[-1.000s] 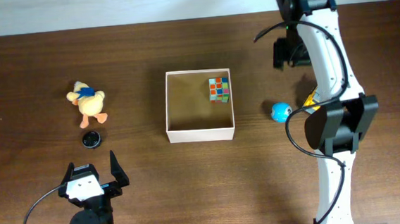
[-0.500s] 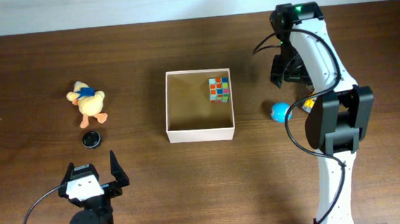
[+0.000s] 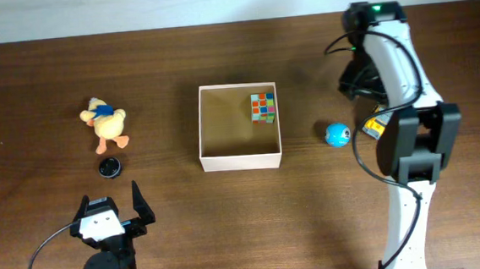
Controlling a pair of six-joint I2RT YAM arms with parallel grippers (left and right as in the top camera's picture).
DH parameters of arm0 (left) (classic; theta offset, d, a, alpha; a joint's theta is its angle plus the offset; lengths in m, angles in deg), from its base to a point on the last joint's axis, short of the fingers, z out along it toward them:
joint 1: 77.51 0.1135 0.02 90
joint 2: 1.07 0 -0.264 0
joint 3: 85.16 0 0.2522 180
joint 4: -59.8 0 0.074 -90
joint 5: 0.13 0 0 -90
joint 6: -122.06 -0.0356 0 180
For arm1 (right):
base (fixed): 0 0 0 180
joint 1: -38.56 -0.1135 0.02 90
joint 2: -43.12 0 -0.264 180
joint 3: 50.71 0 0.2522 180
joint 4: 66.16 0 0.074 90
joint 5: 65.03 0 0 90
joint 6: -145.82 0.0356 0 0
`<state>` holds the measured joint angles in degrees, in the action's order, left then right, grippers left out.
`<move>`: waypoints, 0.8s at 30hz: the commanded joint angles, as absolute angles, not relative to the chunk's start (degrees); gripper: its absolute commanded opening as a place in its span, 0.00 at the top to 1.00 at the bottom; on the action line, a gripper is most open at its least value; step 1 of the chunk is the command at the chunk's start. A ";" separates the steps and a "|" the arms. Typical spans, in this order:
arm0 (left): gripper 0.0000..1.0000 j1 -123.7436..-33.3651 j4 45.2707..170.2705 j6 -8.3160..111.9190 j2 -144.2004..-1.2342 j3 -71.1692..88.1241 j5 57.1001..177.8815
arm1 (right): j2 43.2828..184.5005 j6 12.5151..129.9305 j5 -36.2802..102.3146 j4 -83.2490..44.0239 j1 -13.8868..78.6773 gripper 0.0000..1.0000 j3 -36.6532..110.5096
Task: Pack container
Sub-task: 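Move the right gripper right over the yellow toy truck, then lower the right gripper and grasp the yellow toy truck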
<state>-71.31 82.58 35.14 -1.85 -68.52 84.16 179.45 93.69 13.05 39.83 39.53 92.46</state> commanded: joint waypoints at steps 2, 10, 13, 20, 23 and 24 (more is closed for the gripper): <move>0.01 -71.00 82.41 35.88 -1.37 -68.87 85.14 | 178.53 93.08 14.97 40.64 43.49 0.36 92.24; 0.01 -71.00 82.41 35.88 -1.37 -68.87 85.16 | 178.51 85.25 18.67 36.75 43.79 0.36 92.22; 0.01 -71.00 82.41 35.88 -1.37 -68.87 85.14 | 178.51 84.56 19.24 34.30 43.90 0.36 92.22; 0.01 -71.00 82.41 35.88 -1.37 -68.87 85.16 | 178.51 84.73 23.50 31.85 47.92 0.37 92.22; 0.01 -71.00 82.41 35.88 -1.37 -68.87 85.16 | 178.51 83.51 25.27 32.20 49.54 0.37 92.22; 0.01 -71.00 82.41 35.88 -1.37 -68.87 85.16 | 178.51 82.94 25.51 32.33 49.83 0.37 92.22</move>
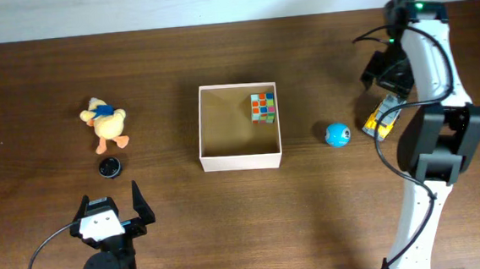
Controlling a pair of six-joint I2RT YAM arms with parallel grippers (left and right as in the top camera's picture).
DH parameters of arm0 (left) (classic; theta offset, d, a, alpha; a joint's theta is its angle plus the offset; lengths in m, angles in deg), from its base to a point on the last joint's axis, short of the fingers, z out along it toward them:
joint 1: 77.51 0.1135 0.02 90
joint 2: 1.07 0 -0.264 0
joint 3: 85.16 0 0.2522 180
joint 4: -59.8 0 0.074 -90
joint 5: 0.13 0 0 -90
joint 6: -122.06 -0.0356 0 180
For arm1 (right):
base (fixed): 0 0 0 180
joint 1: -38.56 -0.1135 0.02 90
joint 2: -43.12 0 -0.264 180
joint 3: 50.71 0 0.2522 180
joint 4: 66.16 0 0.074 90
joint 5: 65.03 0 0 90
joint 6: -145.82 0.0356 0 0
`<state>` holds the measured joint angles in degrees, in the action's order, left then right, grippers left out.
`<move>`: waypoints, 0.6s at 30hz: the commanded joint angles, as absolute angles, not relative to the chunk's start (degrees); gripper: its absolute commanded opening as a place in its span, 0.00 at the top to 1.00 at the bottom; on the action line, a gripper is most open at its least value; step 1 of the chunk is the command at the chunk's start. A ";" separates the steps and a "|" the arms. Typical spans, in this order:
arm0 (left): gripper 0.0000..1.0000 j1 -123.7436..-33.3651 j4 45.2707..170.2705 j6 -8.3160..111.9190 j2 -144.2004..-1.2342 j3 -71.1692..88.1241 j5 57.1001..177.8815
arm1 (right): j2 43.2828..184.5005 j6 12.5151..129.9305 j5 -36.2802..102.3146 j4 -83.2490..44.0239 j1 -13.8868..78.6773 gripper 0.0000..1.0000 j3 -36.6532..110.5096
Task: Pack container
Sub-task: 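Lower the right gripper and grasp the yellow toy truck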
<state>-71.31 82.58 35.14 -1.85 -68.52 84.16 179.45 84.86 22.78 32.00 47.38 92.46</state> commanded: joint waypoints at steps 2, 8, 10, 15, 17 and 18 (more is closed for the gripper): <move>0.01 -71.00 82.41 35.88 -1.37 -68.87 85.16 | 178.51 81.47 25.44 32.46 49.89 0.37 92.22; 0.01 -71.00 82.41 35.88 -1.37 -68.87 85.16 | 178.51 79.07 25.47 32.61 49.78 0.37 92.17; 0.01 -71.00 82.41 35.88 -1.37 -68.87 85.16 | 178.51 78.13 25.51 32.72 49.78 0.37 91.12; 0.01 -71.00 82.41 35.88 -1.37 -68.87 85.16 | 178.51 77.23 25.90 32.40 49.67 0.37 87.45; 0.01 -71.00 82.41 35.88 -1.37 -68.87 85.16 | 178.51 77.04 25.90 32.40 49.50 0.37 86.53; 0.01 -71.00 82.41 35.88 -1.37 -68.87 85.14 | 178.51 76.99 25.88 32.42 49.39 0.37 86.27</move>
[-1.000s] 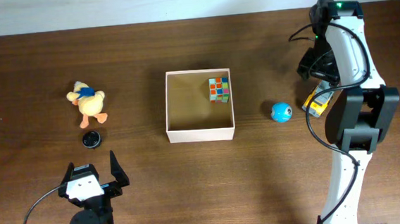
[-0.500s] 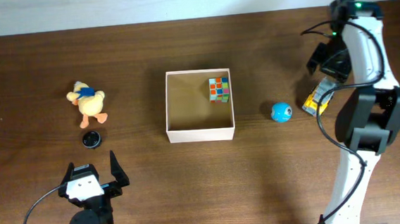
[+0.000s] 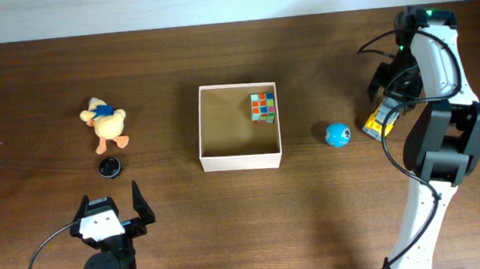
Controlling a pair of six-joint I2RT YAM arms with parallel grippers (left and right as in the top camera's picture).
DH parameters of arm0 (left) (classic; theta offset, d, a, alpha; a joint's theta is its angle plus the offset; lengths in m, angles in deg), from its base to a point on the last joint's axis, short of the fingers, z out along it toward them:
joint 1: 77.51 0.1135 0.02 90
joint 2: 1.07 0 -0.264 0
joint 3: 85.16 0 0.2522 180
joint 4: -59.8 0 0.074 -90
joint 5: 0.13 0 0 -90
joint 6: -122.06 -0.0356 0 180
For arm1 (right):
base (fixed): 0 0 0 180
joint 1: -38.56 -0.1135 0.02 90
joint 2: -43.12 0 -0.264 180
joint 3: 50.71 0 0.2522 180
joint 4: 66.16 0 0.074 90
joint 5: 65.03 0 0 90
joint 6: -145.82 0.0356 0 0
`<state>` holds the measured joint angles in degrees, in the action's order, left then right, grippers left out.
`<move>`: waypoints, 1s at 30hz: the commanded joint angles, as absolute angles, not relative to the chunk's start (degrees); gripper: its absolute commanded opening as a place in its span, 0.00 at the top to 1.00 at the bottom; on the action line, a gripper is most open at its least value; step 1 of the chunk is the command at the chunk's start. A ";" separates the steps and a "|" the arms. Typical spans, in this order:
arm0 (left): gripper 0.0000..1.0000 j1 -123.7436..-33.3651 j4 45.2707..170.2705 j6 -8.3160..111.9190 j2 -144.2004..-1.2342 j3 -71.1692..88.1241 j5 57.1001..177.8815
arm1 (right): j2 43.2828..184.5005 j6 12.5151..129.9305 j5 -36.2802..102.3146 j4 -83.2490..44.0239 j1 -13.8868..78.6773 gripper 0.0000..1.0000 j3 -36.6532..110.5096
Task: Pack container
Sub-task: 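Lower the right gripper and grasp the yellow toy truck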
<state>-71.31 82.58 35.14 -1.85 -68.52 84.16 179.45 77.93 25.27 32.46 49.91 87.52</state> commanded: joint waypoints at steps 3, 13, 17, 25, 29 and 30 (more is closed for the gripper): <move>0.01 -71.00 82.41 35.88 -1.37 -68.87 85.16 | 178.53 76.56 25.86 32.26 48.91 0.37 86.16; 0.01 -71.00 82.41 35.88 -1.37 -68.87 85.16 | 178.51 76.58 25.88 31.59 48.69 0.57 86.16; 0.01 -71.00 82.41 35.88 -1.37 -68.87 85.16 | 178.51 76.60 25.90 31.61 48.65 0.62 86.16; 0.01 -71.00 82.41 35.88 -1.37 -68.87 85.16 | 178.51 75.70 25.88 31.00 48.65 0.62 86.16; 0.01 -71.00 82.41 35.88 -1.37 -68.87 85.14 | 178.51 74.09 25.90 29.38 48.62 0.62 86.16; 0.01 -71.00 82.41 35.88 -1.37 -68.87 85.16 | 178.51 73.39 25.88 28.92 48.58 0.62 86.16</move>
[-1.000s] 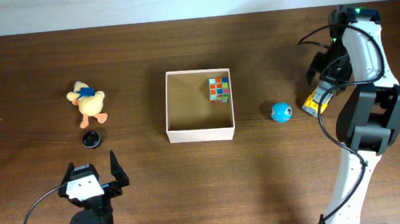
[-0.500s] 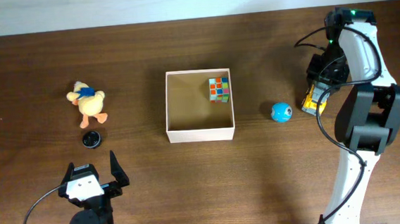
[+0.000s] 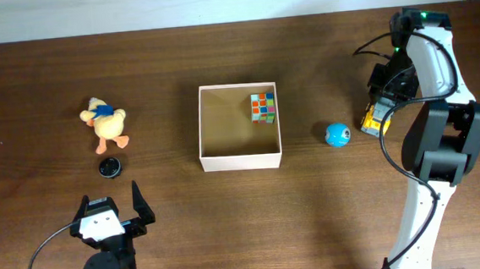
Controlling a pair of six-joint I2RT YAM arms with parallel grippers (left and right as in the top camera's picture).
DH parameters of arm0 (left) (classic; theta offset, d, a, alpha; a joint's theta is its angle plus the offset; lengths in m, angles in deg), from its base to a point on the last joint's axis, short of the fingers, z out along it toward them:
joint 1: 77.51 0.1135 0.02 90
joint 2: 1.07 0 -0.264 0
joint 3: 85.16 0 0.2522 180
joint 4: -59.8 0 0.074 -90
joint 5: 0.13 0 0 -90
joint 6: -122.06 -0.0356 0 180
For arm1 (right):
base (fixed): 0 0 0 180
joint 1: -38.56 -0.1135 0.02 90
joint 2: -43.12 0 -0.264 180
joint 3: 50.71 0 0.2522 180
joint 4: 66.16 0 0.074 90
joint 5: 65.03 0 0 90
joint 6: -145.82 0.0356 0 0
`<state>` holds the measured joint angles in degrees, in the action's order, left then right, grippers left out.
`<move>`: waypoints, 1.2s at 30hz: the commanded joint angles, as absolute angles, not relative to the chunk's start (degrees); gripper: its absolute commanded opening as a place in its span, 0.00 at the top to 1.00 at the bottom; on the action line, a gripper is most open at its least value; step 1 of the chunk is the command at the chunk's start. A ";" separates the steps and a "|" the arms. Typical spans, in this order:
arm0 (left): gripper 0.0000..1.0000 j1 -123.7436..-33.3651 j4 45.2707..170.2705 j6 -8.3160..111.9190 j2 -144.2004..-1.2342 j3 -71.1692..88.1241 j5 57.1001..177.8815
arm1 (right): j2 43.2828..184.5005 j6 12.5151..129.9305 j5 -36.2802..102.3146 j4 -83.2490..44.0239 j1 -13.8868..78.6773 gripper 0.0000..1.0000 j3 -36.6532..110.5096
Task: Pack container
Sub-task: 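Lower the right gripper and grasp the yellow toy truck, then carry the held truck left over the box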
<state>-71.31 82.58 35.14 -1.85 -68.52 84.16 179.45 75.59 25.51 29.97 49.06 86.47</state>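
Note:
An open white box (image 3: 210, 128) stands mid-table with a multicoloured cube (image 3: 263, 107) in its far right corner. To its right a blue ball (image 3: 336, 134) lies on the wood. Just beyond the ball is a yellow and black object (image 3: 374, 125). My right gripper (image 3: 382, 101) hangs over that object's far end, and the wrist hides its fingers. My left gripper (image 3: 112, 204) rests near the front left edge, open and holding nothing. A yellow plush duck (image 3: 104, 123) and a small black disc (image 3: 109, 167) lie at the left.
The right arm's white links (image 3: 439, 129) run from the front right edge up over the table's right side. A pale wall borders the far edge of the brown wooden table (image 3: 41, 80).
The right wrist has shifted a little left and now covers more of the yellow and black object's far end. Everything else stays where it was.
At first the right arm stood nearer the box, hiding most of the yellow and black object. It was then further right, with the object in full view. Now its wrist is over the object's far end. The left arm, box, cube, ball, duck and disc stayed put.

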 commanded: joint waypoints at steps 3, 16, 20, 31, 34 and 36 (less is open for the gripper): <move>0.01 -71.00 82.41 35.88 -1.37 -68.87 85.16 | 178.51 72.23 25.88 28.20 48.58 0.62 86.16; 0.01 -71.00 82.41 35.88 -1.37 -68.87 85.16 | 178.51 67.53 26.95 26.95 48.58 0.67 87.25; 0.01 -71.00 82.41 35.88 -1.37 -68.87 85.16 | 178.49 65.15 27.52 26.84 48.58 0.67 88.67; 0.01 -71.00 82.41 35.88 -1.37 -68.87 85.16 | 178.47 63.51 28.26 28.77 47.53 0.67 95.60; 0.01 -71.00 82.41 35.88 -1.37 -68.87 85.16 | 178.47 62.92 28.42 30.67 46.64 0.67 99.14; 0.01 -71.00 82.41 35.88 -1.37 -68.87 85.16 | 178.47 62.06 28.44 32.46 45.52 0.66 102.47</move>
